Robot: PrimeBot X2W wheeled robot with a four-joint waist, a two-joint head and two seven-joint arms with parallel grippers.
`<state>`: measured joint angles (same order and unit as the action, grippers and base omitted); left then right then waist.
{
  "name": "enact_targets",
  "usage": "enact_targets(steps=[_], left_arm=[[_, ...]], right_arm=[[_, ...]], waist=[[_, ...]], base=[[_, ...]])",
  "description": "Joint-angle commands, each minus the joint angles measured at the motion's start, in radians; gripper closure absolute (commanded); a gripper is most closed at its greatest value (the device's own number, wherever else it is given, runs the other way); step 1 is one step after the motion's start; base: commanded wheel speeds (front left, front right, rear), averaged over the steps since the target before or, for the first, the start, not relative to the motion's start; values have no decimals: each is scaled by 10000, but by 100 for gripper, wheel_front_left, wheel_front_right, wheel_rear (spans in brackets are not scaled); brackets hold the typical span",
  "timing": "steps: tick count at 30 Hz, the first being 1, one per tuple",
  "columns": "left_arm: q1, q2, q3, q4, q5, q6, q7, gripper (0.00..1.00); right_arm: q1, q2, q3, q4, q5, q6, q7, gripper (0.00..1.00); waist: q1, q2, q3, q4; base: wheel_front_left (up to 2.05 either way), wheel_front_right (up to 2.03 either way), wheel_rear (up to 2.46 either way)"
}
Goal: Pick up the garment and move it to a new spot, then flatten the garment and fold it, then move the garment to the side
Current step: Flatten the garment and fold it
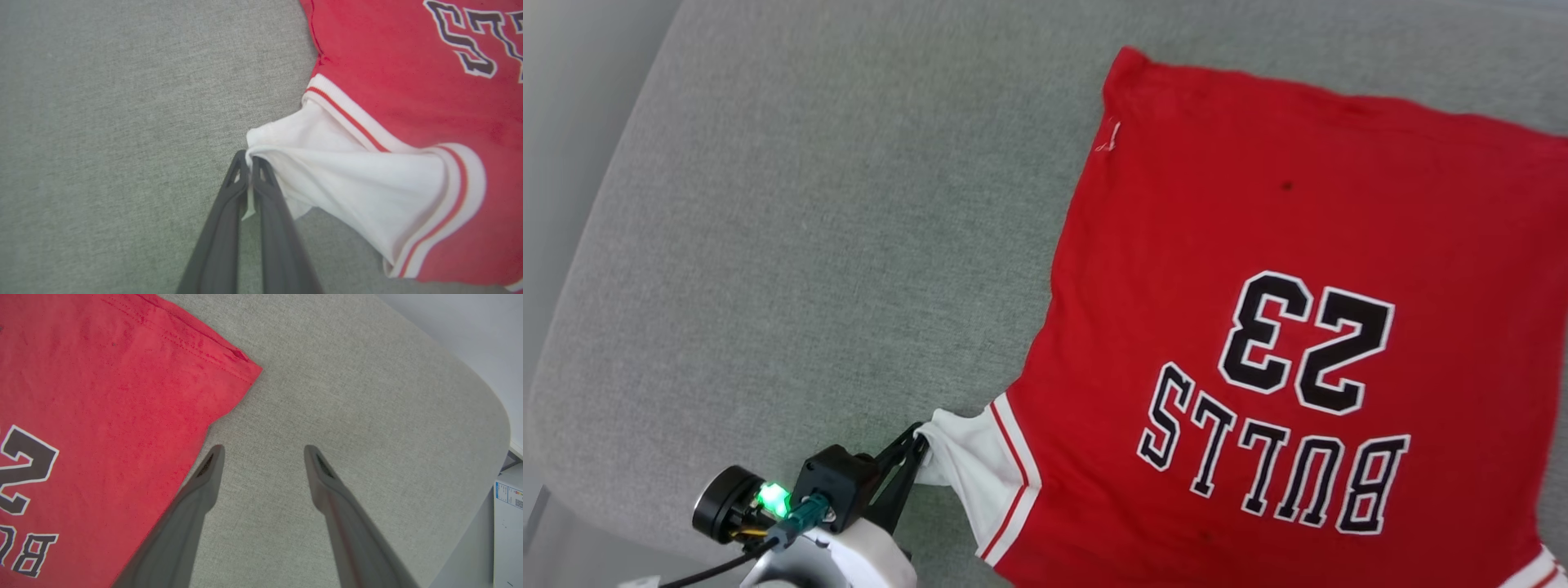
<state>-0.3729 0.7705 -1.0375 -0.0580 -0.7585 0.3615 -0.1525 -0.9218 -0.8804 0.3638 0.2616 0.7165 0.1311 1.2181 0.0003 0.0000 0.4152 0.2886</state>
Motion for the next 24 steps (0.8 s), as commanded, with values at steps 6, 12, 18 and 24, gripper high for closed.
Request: enact_targets(steps=[6, 12, 18, 24], left_arm=[[-405, -446, 41, 22, 134, -43, -187, 100], [-553, -715, 58, 345, 160, -86, -332, 100], [-660, -730, 63, 551, 192, -109, -359, 100], [-348, -608, 72, 752, 45, -125, -463, 100]], right_arm=[[-429, 306, -238, 386, -454, -7, 225, 0], [396, 390, 32, 554, -493, -6, 212, 0], [1066, 480, 86, 577, -337, -6, 123, 100], [756, 463, 336, -45, -321, -6, -849, 100]], waist=[[-3, 0, 1159, 755], [-3, 0, 1494, 899], [-3, 0, 1410, 870], [-3, 0, 604, 556]], base=[[0, 0, 0], [0, 0, 0], [0, 0, 0], [0, 0, 0]])
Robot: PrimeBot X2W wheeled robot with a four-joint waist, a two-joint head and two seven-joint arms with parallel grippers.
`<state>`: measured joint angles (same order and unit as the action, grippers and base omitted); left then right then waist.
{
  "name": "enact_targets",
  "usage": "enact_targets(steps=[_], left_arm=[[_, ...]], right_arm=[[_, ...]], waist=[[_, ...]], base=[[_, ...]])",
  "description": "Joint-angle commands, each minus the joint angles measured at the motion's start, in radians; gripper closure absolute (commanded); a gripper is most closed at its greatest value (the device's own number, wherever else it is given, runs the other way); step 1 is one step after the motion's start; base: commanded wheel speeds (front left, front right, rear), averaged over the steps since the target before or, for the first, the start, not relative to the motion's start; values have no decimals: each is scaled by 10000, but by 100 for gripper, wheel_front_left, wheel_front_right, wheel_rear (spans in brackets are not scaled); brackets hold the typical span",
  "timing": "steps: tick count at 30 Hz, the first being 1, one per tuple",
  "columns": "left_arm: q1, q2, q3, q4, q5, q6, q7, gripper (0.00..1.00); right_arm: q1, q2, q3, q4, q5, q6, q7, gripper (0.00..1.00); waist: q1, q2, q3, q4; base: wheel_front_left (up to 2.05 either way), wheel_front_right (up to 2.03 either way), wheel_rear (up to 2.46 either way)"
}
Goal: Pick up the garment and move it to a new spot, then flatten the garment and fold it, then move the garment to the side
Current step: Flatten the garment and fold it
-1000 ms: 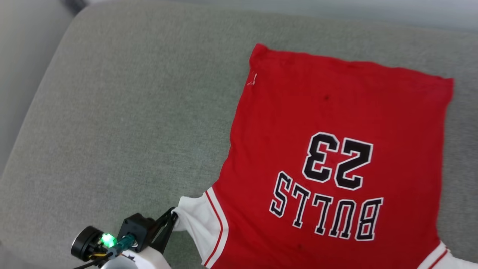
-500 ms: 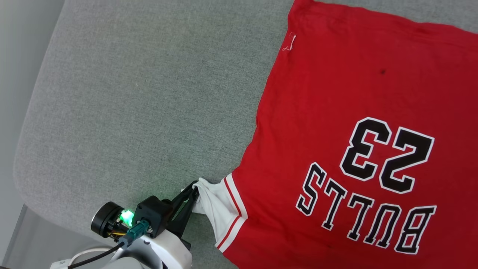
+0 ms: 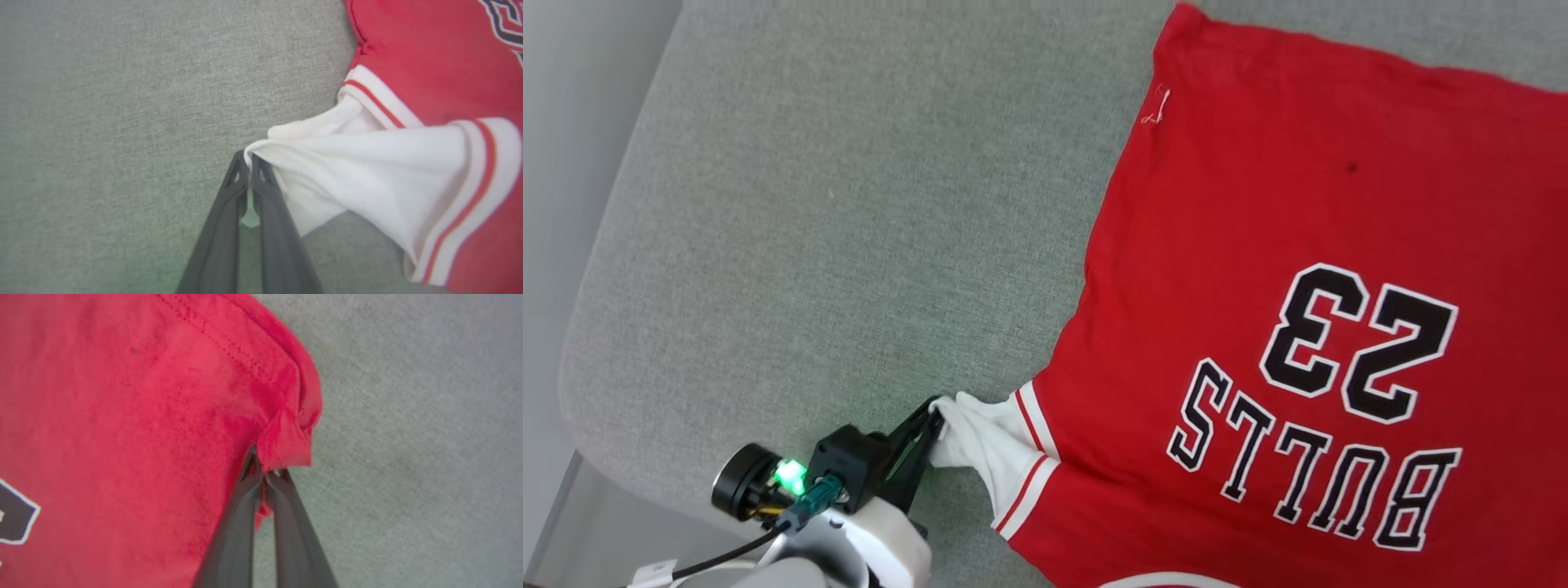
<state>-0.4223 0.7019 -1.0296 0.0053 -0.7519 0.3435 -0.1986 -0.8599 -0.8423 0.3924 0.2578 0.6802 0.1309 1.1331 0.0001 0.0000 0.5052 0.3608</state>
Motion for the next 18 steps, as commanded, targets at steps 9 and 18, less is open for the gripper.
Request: enact_targets(steps=[9, 18], left_arm=[[916, 525, 58, 240, -455, 201, -57, 100], [1752, 1098, 87, 28, -864, 453, -77, 100]], right_arm=[[1019, -672, 1191, -1139, 800, -4, -1630, 100], [3403, -2674, 1685, -2884, 1940, -5, -2627, 100]], waist=[[-1, 0, -2270, -866], [-1, 0, -3426, -1824]], base=[[0, 0, 0], [0, 0, 0]])
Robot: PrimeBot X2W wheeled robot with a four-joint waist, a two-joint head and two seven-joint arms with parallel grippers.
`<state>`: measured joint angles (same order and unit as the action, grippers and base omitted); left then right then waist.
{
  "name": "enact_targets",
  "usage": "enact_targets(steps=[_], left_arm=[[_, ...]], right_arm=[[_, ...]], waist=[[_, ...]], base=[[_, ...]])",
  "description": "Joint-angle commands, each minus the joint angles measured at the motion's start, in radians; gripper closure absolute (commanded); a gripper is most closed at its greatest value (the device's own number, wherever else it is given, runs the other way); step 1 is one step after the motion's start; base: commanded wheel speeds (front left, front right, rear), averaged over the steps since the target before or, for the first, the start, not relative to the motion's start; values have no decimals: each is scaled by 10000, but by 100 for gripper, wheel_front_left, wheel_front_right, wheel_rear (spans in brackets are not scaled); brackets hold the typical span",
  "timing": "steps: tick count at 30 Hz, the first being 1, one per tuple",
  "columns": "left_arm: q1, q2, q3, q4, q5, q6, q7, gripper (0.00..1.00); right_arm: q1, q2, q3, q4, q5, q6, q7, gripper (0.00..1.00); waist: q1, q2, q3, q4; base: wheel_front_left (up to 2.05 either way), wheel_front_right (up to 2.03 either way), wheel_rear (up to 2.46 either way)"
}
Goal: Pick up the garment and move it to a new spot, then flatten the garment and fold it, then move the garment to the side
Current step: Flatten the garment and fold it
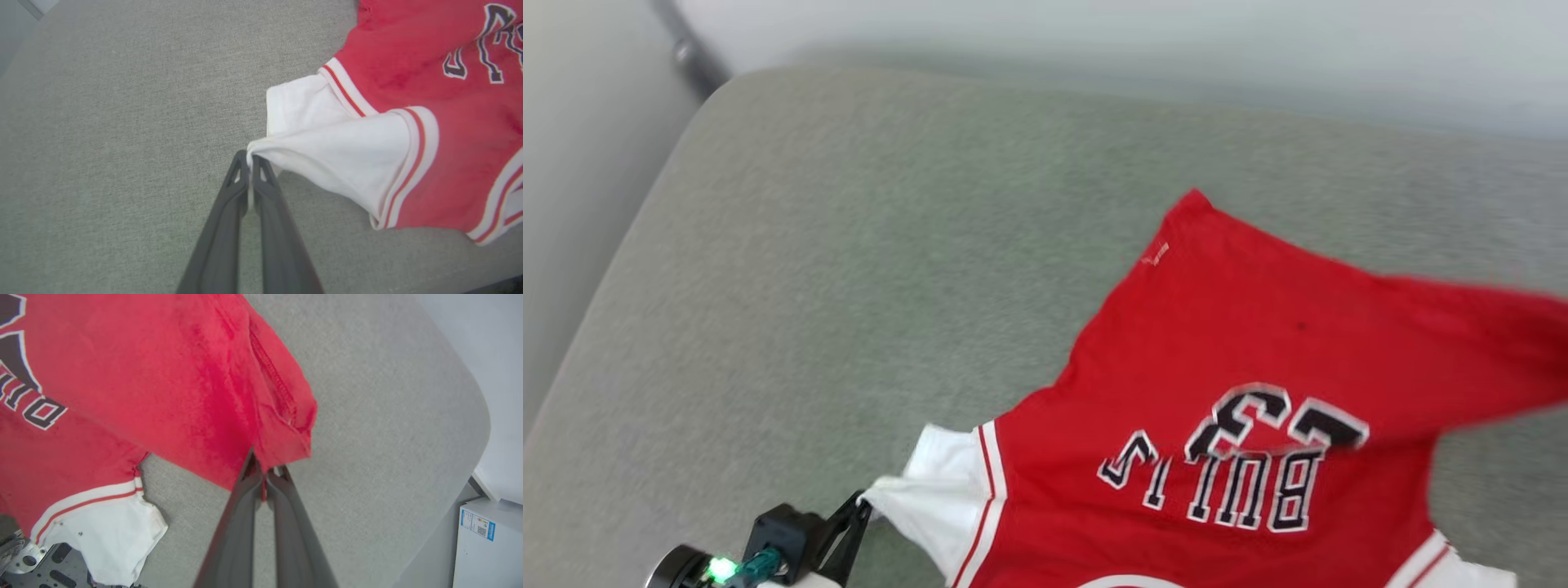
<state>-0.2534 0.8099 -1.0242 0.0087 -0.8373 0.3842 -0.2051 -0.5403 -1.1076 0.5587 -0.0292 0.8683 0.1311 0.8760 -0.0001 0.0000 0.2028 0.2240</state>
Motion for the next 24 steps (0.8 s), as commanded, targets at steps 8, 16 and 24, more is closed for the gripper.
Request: enact_targets(steps=[8, 16, 24], left_arm=[[679, 385, 223, -72, -343, 224, -227, 100], [776, 392, 254, 87, -420, 156, -286, 100], [584, 311, 190, 120, -330, 65, -238, 100]], right_arm=[[3531, -801, -539, -435, 764, -7, -1082, 100], [6575, -320, -1231, -67, 888, -7, -1791, 100], [8148, 828, -2293, 35, 306, -7, -2314, 6]], waist=[[1, 0, -715, -1755], [1, 0, -857, -2258], [1, 0, -812, -2297]], base=[[0, 0, 0], [0, 0, 0], [0, 0, 0]])
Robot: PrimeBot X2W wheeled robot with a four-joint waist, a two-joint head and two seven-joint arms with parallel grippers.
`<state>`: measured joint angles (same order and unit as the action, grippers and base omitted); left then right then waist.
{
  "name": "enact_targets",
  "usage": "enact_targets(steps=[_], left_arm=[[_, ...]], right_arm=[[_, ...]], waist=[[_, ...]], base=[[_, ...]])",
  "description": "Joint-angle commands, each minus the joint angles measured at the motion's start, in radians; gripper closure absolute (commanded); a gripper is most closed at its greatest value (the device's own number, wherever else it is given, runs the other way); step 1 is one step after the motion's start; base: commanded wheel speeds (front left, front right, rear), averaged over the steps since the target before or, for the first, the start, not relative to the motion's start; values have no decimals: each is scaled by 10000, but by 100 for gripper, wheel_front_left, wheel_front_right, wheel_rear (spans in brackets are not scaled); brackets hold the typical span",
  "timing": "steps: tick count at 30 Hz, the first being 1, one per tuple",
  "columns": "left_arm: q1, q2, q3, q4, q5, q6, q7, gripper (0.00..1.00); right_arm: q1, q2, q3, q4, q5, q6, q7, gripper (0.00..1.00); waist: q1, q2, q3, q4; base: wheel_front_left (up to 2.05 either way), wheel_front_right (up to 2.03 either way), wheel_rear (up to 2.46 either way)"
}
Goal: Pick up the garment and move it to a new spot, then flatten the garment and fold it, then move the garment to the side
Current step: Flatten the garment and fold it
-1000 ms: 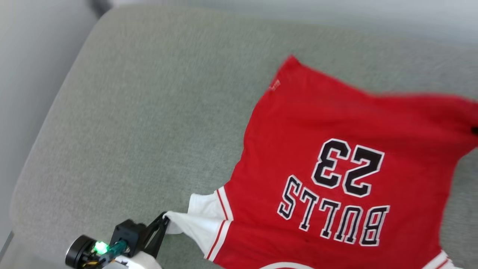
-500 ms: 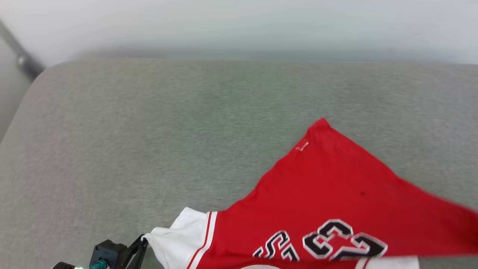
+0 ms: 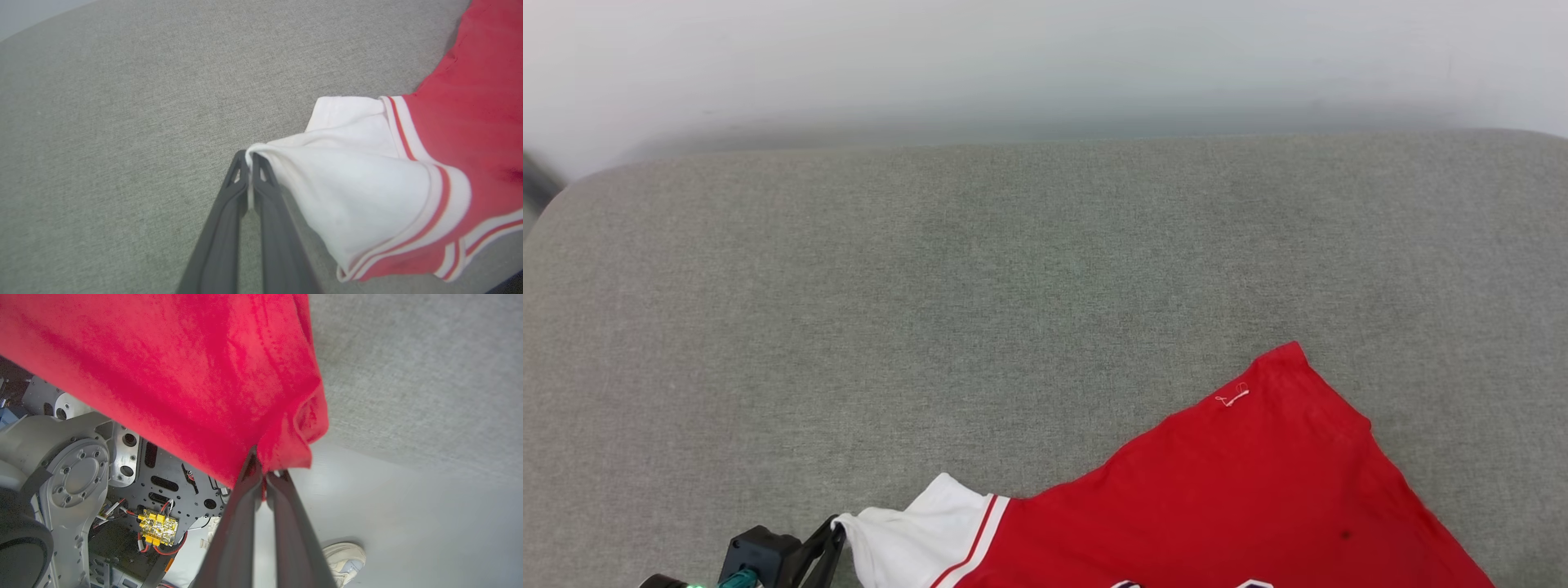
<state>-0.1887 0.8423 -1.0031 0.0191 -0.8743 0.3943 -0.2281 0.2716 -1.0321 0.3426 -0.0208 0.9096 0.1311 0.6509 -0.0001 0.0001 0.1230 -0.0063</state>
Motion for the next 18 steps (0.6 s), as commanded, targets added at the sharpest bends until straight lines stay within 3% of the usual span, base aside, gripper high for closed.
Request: enact_targets(steps=[1, 12, 18], left_arm=[[-83, -27, -28, 25, 45, -45, 7, 100], [-189, -166, -170, -16, 164, -37, 106, 100], [-568, -311, -290, -37, 397, -166, 248, 100]], right_arm=[[9, 142, -300, -97, -189, -7, -53, 0], [-1430, 103, -2136, -1787, -748, -7, 318, 0], [-3968, -64, -1274, -2456, -1354, -7, 1442, 0]], waist=[[1, -1, -34, 13], [1, -1, -221, 328], [1, -1, 68, 740]], base=[[0, 0, 0], [0, 0, 0], [0, 0, 0]])
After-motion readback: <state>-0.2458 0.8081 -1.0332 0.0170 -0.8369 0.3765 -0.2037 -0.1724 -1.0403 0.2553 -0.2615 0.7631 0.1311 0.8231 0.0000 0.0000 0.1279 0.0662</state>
